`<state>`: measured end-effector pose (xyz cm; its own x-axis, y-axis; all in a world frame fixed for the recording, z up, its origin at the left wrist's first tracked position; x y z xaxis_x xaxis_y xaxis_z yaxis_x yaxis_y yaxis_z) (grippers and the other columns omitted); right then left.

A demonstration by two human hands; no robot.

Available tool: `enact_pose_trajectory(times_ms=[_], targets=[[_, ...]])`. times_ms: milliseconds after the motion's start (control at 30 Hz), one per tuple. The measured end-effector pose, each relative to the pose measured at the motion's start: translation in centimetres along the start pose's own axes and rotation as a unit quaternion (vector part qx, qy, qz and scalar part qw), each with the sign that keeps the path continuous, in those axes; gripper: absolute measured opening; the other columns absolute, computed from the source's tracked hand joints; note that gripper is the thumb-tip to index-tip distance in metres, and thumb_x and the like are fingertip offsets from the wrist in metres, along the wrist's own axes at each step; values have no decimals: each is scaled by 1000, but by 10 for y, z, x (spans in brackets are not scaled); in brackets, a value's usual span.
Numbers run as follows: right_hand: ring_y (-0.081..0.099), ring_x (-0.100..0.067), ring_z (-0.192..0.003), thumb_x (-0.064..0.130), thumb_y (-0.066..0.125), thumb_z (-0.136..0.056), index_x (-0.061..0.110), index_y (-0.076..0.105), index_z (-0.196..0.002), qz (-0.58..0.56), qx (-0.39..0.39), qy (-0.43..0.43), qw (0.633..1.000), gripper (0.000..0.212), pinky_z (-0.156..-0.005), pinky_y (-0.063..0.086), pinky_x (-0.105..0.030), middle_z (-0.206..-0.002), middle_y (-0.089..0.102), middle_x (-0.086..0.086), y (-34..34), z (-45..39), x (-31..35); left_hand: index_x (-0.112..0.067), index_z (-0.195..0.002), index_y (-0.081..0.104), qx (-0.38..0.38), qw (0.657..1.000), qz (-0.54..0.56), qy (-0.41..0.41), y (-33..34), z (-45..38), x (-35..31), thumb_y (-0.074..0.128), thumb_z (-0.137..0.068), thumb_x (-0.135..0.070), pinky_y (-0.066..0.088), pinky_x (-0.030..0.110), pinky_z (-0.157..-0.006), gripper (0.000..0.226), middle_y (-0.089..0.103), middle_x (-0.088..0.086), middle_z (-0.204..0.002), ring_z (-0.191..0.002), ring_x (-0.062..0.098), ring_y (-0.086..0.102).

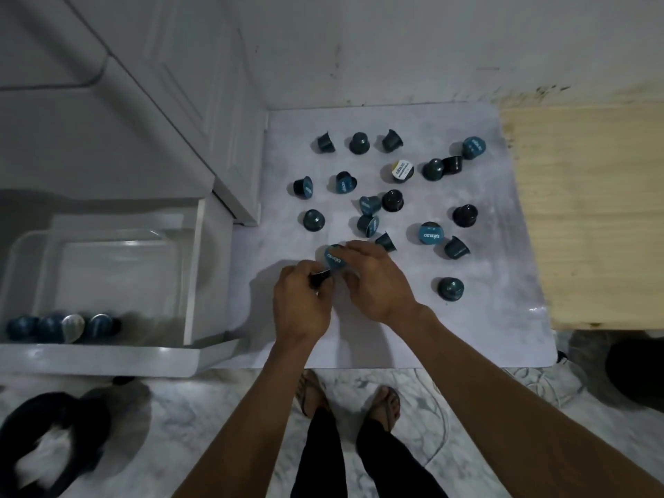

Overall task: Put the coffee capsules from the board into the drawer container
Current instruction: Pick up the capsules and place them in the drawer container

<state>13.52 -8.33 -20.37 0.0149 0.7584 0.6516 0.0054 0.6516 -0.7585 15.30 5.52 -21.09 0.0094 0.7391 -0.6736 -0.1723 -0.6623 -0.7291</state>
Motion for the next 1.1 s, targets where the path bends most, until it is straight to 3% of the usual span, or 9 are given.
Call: enact_pose_trajectory(times_ms=[133, 233, 367, 567, 733, 900, 1100], targets=[[55, -32, -110, 14, 57, -88, 16, 63, -124, 2, -25, -5, 1000, 37, -80, 54, -48, -126, 62, -7, 5, 2, -8, -13, -94, 67, -50, 997, 42, 48, -9, 10, 0, 75, -78, -4, 55, 37, -78, 20, 62, -3, -92, -89, 21, 61], [58, -31, -105, 10, 67, -83, 14, 65, -120, 2, -65, -13, 998, 38, -76, 56, -44, -121, 64, -6, 4, 8, -10, -9, -97, 66, -75, 992, 53, 91, -10, 18, 6, 76, -79, -6, 56, 41, -79, 21, 65, 3, -98, -94, 21, 62], [60, -28, -101, 18, 72, -83, 13, 68, -115, 6, -127, -25, 992, 33, -78, 55, -40, -116, 67, -5, 10, 13, -11, -6, -101, 67, -111, 985, 61, 114, -7, 21, 17, 77, -80, -7, 56, 43, -87, 24, 69, 9, -106, -100, 26, 65], [63, -27, -98, 23, 67, -89, 7, 70, -111, 15, -196, -55, 979, 27, -86, 51, -38, -111, 71, -8, 16, 18, -14, -5, -105, 68, -144, 976, 102, 131, -5, 23, 28, 78, -81, -10, 58, 47, -78, 27, 69, 8, -108, -100, 24, 66], [64, -25, -93, 20, 74, -85, 4, 71, -105, -10, -237, -70, 969, 26, -83, 53, -37, -105, 72, -9, 11, 23, -11, -6, -105, 68, -154, 973, 113, 133, -3, 22, 28, 77, -82, -15, 57, 46, -74, 26, 69, 6, -107, -99, 23, 65], [64, -23, -86, 16, 77, -82, 6, 71, -101, -33, -238, -64, 969, 22, -77, 54, -37, -100, 73, -6, 6, 27, -9, -5, -104, 69, -155, 971, 133, 127, -4, 22, 26, 77, -81, -11, 57, 44, -81, 25, 70, 6, -105, -100, 23, 65], [64, -18, -82, 19, 81, -79, 13, 72, -102, -68, -244, -8, 967, 25, -68, 52, -29, -99, 71, 5, -27, 39, 13, -11, -104, 69, -144, 970, 142, 136, -48, 49, -9, 76, -78, -10, 53, 26, -64, 27, 67, -2, -106, -93, 17, 63]])
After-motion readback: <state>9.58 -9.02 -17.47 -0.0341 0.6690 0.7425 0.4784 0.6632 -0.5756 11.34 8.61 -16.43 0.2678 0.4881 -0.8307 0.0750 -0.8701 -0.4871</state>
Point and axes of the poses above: each hand's wrist, its own z-axis away from the middle knuckle, its own y-axis out of the palm, x = y × z, the point moved 7 cm from there along -z, towards the middle knuckle
